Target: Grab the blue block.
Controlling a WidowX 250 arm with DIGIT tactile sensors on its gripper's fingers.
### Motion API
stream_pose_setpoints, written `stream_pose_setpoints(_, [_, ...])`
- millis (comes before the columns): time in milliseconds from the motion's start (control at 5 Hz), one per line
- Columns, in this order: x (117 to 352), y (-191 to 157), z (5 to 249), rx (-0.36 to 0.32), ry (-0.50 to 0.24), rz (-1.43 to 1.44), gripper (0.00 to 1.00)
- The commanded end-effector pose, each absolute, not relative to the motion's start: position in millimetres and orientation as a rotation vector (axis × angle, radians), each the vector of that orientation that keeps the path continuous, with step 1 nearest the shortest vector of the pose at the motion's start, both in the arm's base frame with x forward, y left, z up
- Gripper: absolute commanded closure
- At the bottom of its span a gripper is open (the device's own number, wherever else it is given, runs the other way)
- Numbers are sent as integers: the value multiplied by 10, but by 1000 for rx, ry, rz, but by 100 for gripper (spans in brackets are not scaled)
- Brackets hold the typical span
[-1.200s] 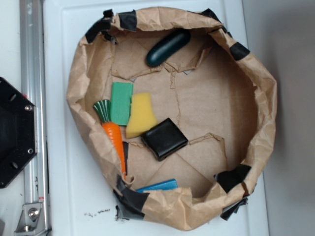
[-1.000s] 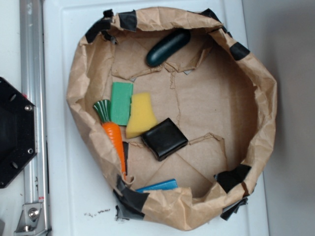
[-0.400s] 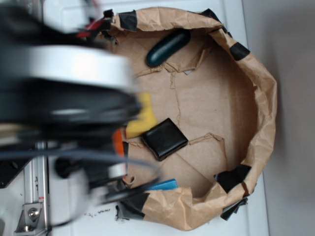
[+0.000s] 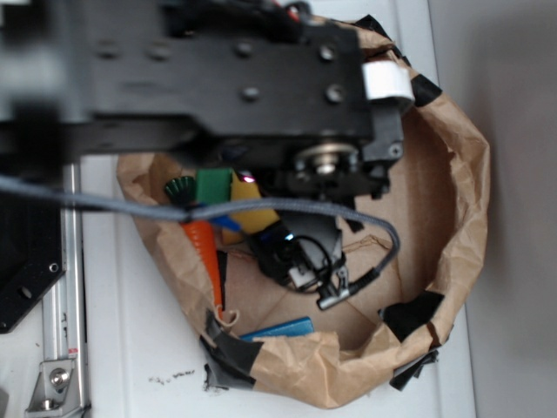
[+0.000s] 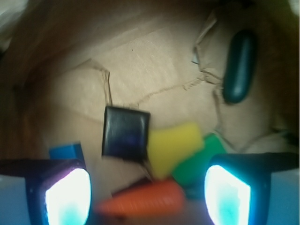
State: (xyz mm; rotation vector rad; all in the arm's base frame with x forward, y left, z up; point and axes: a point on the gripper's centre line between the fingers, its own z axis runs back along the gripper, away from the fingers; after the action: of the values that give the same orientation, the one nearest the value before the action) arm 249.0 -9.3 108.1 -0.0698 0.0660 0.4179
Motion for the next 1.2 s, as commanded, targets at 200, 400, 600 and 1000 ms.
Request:
stream_pose_setpoints(200, [2299,-664,479,-174,295,472,0])
stream_pose_setpoints(400, [2227,-905,420,-190,319,405,0])
stream_pose_setpoints(600, [2259,-1059,378,-200,280,361,0])
stream_pose_setpoints(1000, [2319,-1288,393,-332,222,236,0])
